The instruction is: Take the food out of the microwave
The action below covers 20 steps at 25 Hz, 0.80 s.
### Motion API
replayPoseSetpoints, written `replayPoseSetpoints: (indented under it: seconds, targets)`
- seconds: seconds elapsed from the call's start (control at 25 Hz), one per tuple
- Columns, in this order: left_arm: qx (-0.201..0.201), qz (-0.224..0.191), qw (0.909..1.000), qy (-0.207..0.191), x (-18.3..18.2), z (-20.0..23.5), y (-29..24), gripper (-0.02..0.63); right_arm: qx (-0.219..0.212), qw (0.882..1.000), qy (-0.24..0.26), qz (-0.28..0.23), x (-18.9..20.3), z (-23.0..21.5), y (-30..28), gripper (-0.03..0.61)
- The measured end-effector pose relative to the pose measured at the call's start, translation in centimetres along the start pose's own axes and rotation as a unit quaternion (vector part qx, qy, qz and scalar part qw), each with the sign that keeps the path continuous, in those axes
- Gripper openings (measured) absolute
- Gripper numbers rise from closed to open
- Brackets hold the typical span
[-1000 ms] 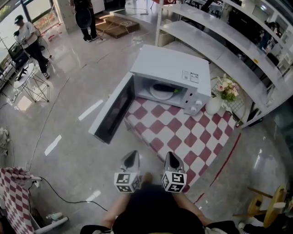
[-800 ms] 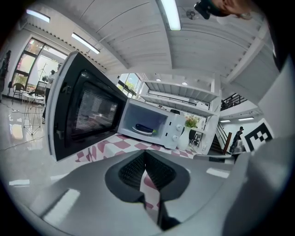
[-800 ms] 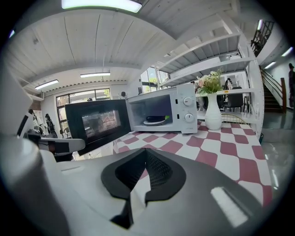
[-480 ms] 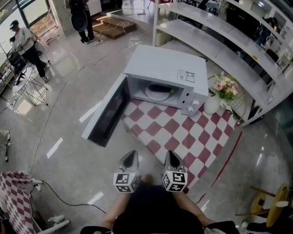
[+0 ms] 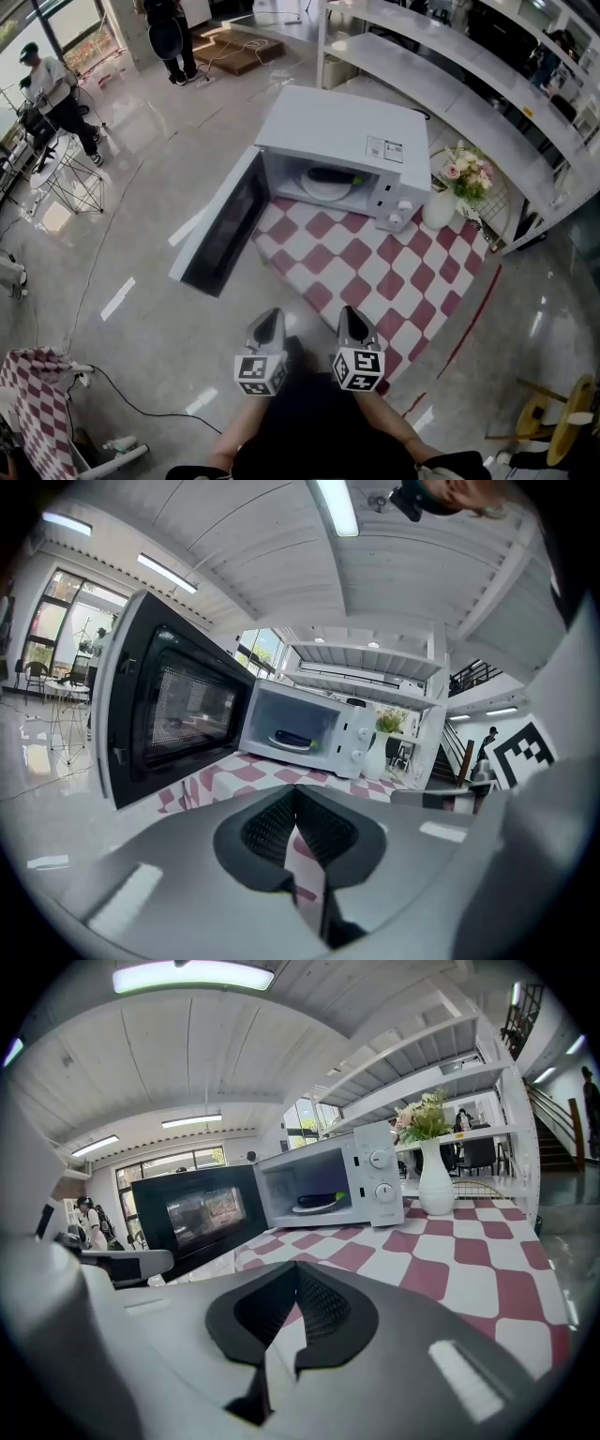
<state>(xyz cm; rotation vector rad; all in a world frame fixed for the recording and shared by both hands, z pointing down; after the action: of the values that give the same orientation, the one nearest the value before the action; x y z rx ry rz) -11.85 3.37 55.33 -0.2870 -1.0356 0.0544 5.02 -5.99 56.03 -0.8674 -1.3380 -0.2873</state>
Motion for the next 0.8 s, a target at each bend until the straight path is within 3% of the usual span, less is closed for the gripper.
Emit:
replayPoseSetpoints:
  seconds: [0.8]
  targets:
    - [0.016, 0.035, 0.9993, -0.006, -1.1, 0.2, -2.2, 0.009, 0.012, 0.999, -0.026, 0.02, -0.5, 0.6, -1.5, 0.001]
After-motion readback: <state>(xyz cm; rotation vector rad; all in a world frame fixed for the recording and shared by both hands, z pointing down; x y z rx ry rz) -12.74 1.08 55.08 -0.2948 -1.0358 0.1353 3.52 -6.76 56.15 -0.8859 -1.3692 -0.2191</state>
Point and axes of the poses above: the fingertips, and each gripper's own axes: y backward along the fingers, z to its left, x out of its underside, the point moved 5 cm from there along y, backward along the fingers, and after that the axes turned 13 degrees about y, right-handed, at the moved point
